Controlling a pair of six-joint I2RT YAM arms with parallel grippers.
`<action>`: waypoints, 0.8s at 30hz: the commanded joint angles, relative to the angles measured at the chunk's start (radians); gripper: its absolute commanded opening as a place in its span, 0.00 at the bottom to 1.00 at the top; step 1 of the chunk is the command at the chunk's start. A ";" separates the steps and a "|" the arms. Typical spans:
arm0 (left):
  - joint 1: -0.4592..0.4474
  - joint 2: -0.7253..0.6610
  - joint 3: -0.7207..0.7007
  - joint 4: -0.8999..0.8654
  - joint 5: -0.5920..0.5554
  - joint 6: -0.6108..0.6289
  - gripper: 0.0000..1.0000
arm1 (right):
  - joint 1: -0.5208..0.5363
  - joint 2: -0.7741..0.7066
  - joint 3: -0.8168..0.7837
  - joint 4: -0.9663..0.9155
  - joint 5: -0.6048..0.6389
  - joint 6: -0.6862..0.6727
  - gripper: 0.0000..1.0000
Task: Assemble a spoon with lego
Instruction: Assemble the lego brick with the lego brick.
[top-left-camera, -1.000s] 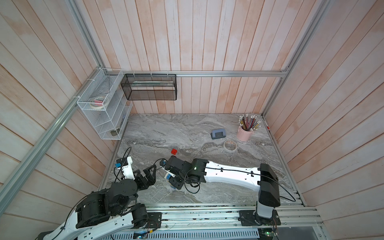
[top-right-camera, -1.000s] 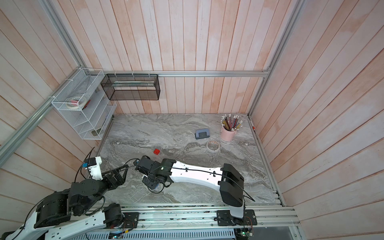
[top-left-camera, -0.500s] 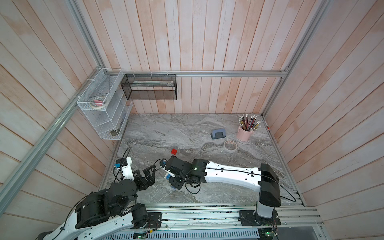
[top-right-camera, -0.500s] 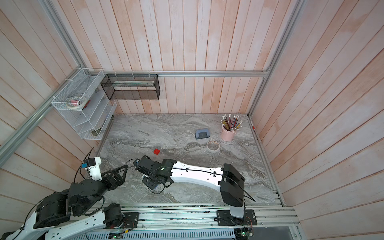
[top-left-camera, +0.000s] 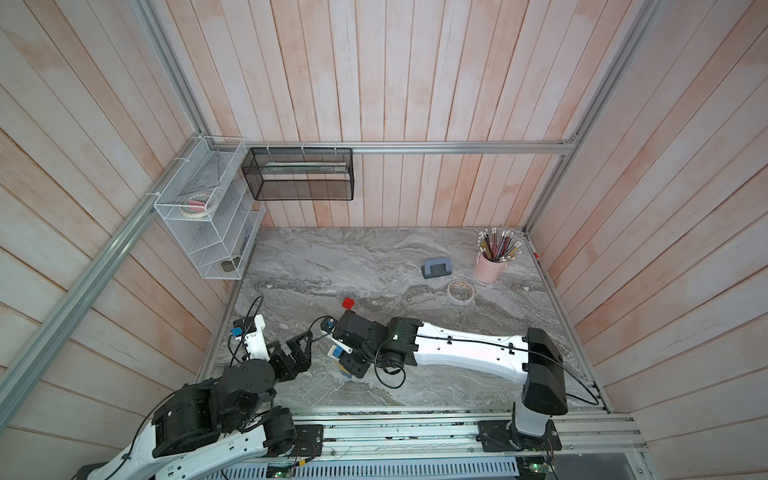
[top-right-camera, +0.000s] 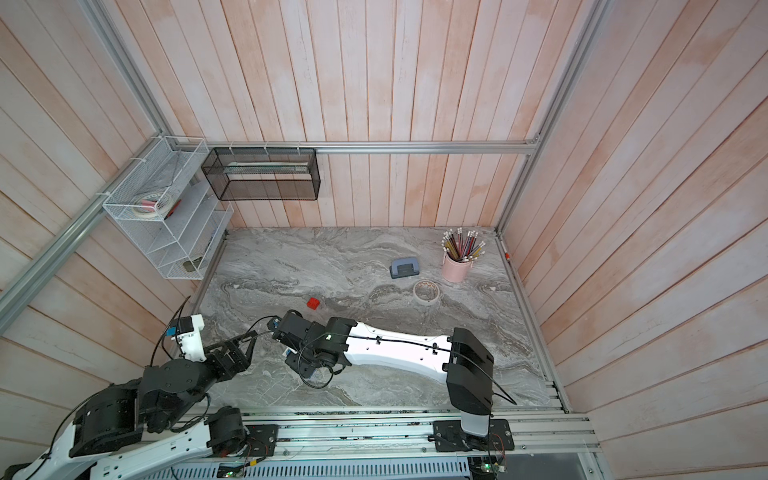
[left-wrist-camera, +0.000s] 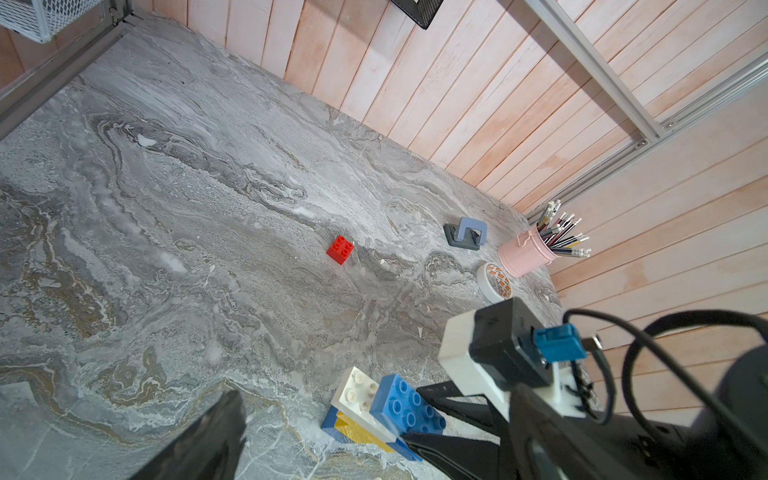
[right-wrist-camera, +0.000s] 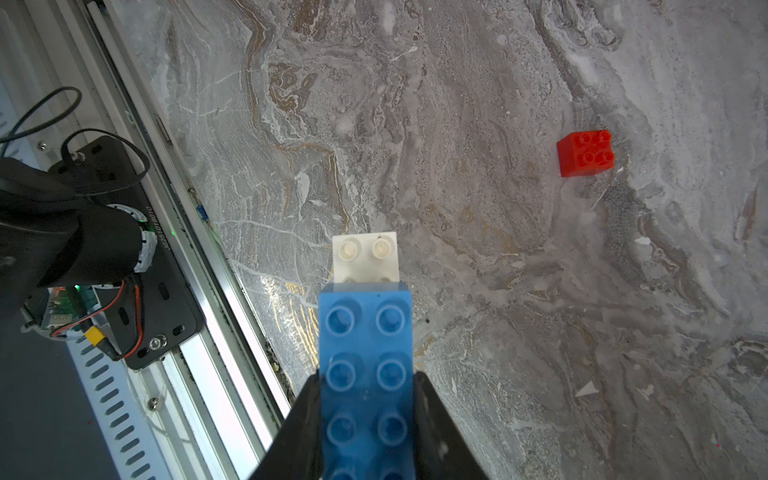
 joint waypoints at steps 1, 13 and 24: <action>0.000 -0.014 -0.013 -0.015 0.014 -0.006 1.00 | 0.006 -0.040 -0.033 0.028 0.018 -0.015 0.02; 0.001 -0.015 -0.017 -0.019 0.014 -0.009 1.00 | 0.004 -0.053 -0.083 0.085 0.010 -0.030 0.02; 0.001 -0.021 -0.018 -0.019 0.015 -0.007 1.00 | -0.004 -0.075 -0.135 0.134 -0.006 -0.026 0.02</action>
